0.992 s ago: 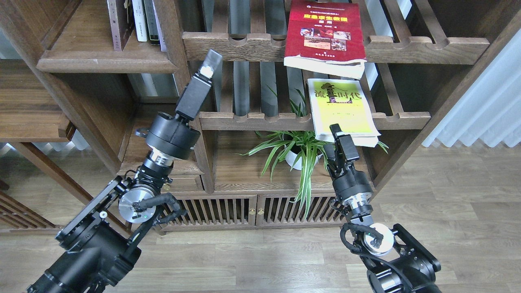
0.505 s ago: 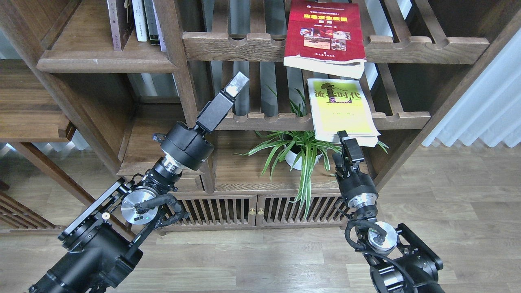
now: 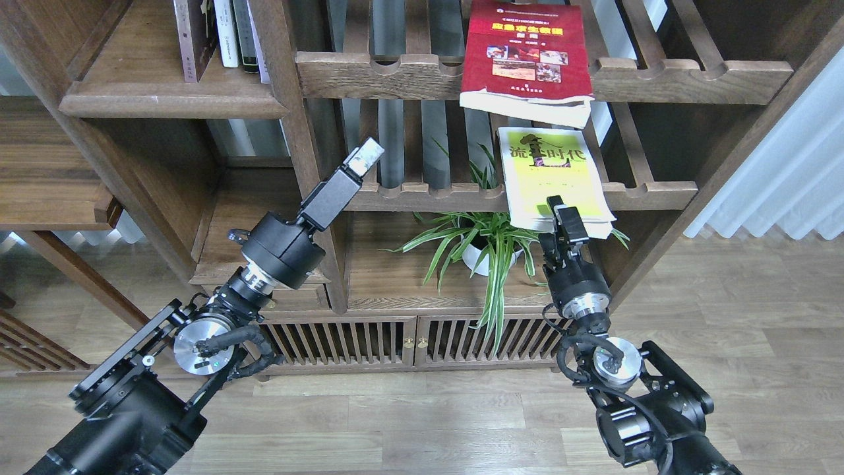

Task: Organize books on shelf
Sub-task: 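Move the right gripper to the yellow book's lower edge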

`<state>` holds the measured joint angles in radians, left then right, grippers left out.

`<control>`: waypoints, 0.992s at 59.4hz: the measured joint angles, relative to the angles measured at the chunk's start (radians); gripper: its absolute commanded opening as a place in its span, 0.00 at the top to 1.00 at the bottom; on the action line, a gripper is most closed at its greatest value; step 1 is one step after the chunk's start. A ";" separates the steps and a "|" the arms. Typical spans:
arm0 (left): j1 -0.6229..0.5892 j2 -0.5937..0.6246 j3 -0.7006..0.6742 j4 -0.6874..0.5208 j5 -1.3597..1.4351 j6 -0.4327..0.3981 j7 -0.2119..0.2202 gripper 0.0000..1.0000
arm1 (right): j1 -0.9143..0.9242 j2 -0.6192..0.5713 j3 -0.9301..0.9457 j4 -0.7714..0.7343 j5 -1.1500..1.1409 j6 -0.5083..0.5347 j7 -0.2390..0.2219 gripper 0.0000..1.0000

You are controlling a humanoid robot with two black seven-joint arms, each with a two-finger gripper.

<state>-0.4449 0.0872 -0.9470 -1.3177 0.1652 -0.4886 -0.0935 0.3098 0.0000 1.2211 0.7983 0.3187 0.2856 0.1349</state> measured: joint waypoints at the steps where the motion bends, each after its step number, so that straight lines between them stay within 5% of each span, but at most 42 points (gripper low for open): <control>1: 0.000 0.000 0.000 0.000 0.000 0.000 0.000 0.12 | 0.002 0.000 0.000 -0.001 0.000 -0.003 0.000 0.02; 14: -0.002 -0.002 0.004 -0.003 -0.001 0.000 0.000 0.12 | 0.049 0.000 0.002 -0.058 0.001 -0.056 -0.001 0.04; 25: -0.003 -0.002 0.001 -0.006 -0.001 0.000 0.000 0.12 | 0.074 0.000 0.015 -0.079 0.002 -0.082 0.000 0.19; 40: -0.002 -0.001 0.001 -0.006 -0.001 0.000 0.000 0.12 | 0.081 0.000 0.067 -0.082 0.002 -0.097 0.000 0.23; 59: -0.011 -0.007 -0.003 -0.009 -0.001 0.000 0.000 0.15 | 0.080 0.000 0.070 -0.081 0.008 -0.118 0.001 0.52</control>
<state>-0.4555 0.0799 -0.9496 -1.3263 0.1641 -0.4886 -0.0935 0.3896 0.0000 1.2915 0.7175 0.3267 0.1672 0.1358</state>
